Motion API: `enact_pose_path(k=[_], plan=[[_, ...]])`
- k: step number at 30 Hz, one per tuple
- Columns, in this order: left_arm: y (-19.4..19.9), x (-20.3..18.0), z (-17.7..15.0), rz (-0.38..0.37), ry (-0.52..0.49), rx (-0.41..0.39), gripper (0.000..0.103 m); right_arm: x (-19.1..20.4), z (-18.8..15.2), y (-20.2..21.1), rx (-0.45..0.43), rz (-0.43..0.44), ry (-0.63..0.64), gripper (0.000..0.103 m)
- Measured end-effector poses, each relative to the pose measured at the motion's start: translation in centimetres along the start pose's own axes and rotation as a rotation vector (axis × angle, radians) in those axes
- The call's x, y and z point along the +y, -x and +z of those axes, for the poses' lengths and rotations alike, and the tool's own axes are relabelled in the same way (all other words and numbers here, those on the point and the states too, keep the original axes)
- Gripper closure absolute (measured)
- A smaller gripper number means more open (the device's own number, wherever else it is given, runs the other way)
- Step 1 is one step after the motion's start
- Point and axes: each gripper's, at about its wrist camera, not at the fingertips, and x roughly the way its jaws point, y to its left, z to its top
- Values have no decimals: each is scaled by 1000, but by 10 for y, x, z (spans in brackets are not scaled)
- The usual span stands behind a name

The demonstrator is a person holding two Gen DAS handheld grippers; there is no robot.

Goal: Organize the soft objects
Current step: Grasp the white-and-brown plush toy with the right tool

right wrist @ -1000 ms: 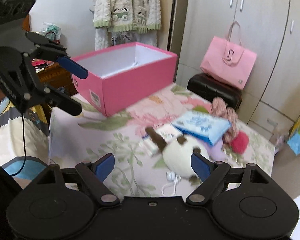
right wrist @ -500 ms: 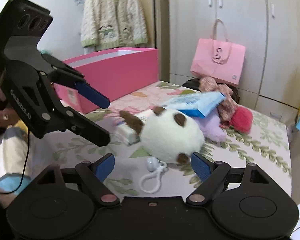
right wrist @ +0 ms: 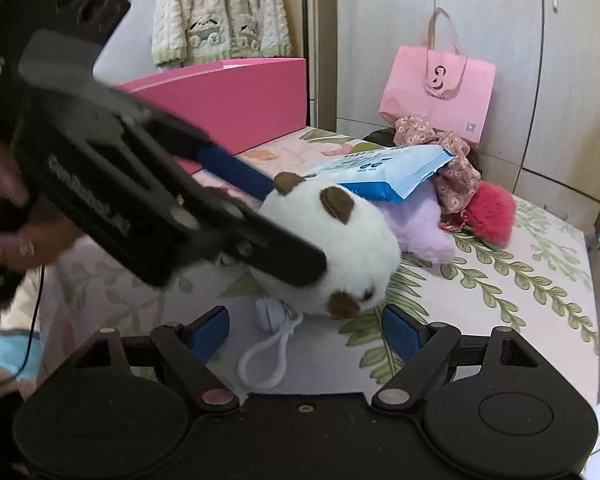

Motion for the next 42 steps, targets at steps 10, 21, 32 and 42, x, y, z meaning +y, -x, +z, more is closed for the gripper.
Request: enact_pose_path(k=[10,21,32,42], plan=[[0,-14,-5,1,-40,-22,28,9,3,-11,-31,-25,-44,8],[8,-18,-11,1,54,2,31,19,2,5,-54,-128,-87,31],[48,-33,-21,19,84,6,32,49,14,32,3,-133,-88,30],[93,-18,-40,-8,167,42,32,94,31,44,89,-101,-16,30]])
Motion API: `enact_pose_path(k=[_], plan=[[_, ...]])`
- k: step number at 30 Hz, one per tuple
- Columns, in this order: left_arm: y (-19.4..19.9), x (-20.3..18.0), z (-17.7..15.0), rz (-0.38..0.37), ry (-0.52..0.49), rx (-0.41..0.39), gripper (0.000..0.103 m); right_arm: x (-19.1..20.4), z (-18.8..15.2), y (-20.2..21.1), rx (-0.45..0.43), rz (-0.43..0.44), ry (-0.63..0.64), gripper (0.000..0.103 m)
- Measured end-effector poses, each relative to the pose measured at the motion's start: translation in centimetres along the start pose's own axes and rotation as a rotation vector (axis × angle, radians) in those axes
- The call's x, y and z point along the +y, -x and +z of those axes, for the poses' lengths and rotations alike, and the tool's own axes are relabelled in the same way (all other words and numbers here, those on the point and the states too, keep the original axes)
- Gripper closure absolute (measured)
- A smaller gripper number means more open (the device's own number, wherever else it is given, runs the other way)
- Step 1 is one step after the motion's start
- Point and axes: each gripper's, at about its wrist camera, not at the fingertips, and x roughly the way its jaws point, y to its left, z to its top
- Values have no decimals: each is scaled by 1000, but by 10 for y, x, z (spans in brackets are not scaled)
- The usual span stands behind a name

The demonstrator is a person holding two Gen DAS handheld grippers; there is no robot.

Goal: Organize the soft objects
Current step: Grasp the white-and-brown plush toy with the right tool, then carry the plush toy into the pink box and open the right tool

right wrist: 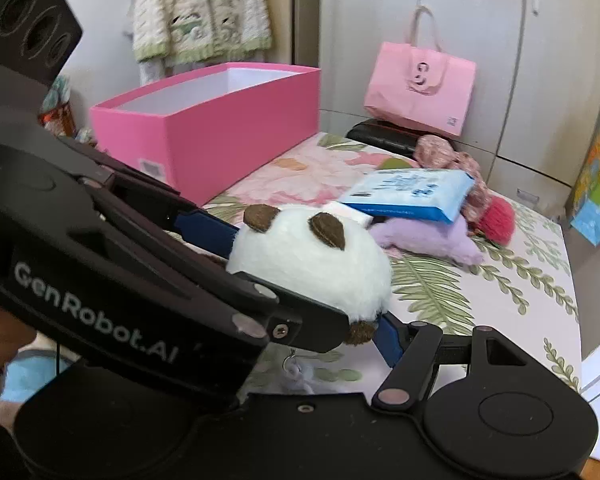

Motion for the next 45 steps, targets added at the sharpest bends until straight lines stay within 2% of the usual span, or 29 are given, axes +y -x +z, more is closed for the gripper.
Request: enact_pose_path(k=[5,9,18,25,30,37,42,45], plan=[[23,17,-10,2,53,34,32,27,13,-1,61,40,52,30],[44,36,-18,35,103,68,32,52,25,-8,95,95,99,30],[109,74,-31,143,197,109,32,108,56,-12,113,277,153,30],[148,101,-19,194,259,98,32,131,92,-16,104,396,128,30],[165,115,8,223,257,36,32,131,125,-25,87,434,80,30],[176,131,56,264,207,-85,32,116,180,-40,-7,441,58,30],[168,152,90,287,172,-148,32,101,213,-63,-51,431,41,30],[153,174,104,303,212,-178,32,93,233,-87,-57,422,26,30]])
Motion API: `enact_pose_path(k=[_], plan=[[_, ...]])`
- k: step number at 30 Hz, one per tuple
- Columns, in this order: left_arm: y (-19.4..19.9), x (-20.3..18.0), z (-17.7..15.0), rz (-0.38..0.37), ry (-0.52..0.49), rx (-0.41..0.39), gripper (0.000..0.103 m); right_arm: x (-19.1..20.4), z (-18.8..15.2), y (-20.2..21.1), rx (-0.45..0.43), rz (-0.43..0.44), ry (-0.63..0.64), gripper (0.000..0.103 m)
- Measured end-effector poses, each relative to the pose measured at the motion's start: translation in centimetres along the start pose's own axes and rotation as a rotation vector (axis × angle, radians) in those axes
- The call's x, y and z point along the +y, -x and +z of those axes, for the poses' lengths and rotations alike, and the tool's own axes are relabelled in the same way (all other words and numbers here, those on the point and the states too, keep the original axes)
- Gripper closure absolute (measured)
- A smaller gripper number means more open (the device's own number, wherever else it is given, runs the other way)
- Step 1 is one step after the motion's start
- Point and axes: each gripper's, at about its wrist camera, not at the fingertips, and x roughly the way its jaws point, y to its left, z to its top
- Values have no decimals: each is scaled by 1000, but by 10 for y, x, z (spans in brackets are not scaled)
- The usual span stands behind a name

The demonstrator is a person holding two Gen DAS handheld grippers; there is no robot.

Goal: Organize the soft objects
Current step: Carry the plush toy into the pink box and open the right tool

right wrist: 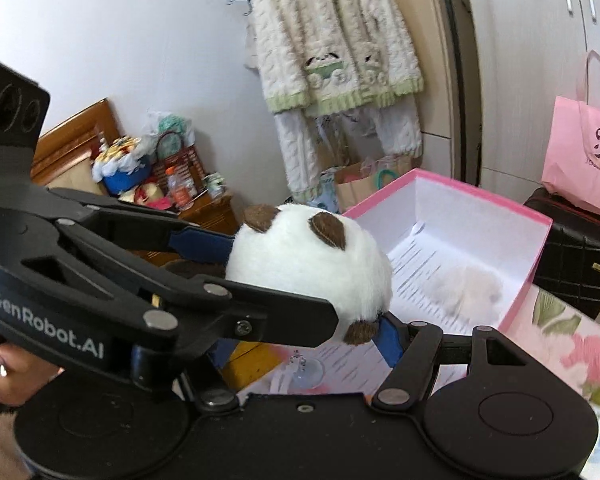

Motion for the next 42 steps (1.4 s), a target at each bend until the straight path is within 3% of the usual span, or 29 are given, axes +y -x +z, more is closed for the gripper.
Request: enact_pose_path(k=[6,16,23,26,31,42], plan=[[-49,23,15,33,47,-41,32,-35,19,-41,12,-15,33,30],[-123,62,35,46,167,-10,32,-86,49,-105,108,-19,160,30],[-148,69,39,74,199,36,32,-105,54,-130,178,-13,182,29],[-148,65,40,101,176,37,29,-106,53,-134,202,-56,189,27],[-128,53,39,138,102,-12,27,-106,48,-116,166,-95,201,22],[-58,13,20,98,-39,-39,26,-75,30,-36,112,-205,289,22]])
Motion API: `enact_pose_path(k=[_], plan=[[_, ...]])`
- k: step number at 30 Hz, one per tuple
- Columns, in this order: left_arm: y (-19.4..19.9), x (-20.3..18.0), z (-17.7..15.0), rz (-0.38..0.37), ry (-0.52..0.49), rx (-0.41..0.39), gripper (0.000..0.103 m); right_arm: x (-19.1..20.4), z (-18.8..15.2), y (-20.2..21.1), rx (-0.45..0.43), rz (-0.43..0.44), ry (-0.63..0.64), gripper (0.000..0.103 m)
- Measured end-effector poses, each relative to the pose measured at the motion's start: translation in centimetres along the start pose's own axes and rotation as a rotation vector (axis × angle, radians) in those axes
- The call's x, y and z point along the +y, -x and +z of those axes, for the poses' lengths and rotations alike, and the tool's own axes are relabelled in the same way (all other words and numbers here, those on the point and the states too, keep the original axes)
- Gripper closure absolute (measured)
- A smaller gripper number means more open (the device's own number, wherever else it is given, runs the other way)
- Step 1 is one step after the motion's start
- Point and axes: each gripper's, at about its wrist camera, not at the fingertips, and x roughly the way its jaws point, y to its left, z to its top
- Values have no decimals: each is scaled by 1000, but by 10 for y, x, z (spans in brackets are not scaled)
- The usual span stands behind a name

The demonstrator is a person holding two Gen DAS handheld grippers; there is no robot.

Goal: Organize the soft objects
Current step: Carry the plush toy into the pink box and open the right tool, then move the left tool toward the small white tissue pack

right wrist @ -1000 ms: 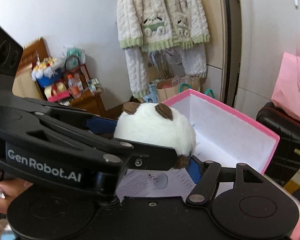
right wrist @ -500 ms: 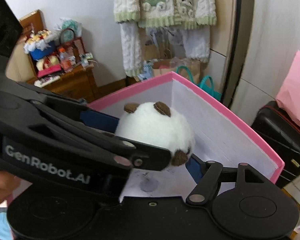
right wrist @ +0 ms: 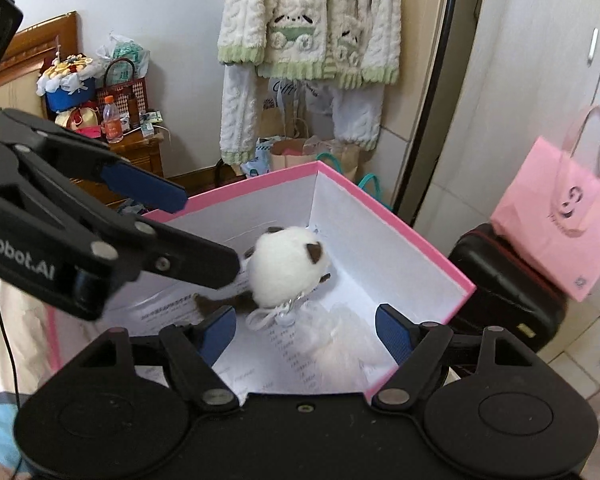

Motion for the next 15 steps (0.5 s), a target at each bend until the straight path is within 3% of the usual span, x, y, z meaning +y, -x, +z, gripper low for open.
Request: enact_pose_path(k=[9,15], plan=[[59,-26,-22,-2,-86,-6,26,27,-14,73,-41,-82,39,22],[89,-43,-35,-51,-118,20,26,41,-30,118,-46,-65,20,22]])
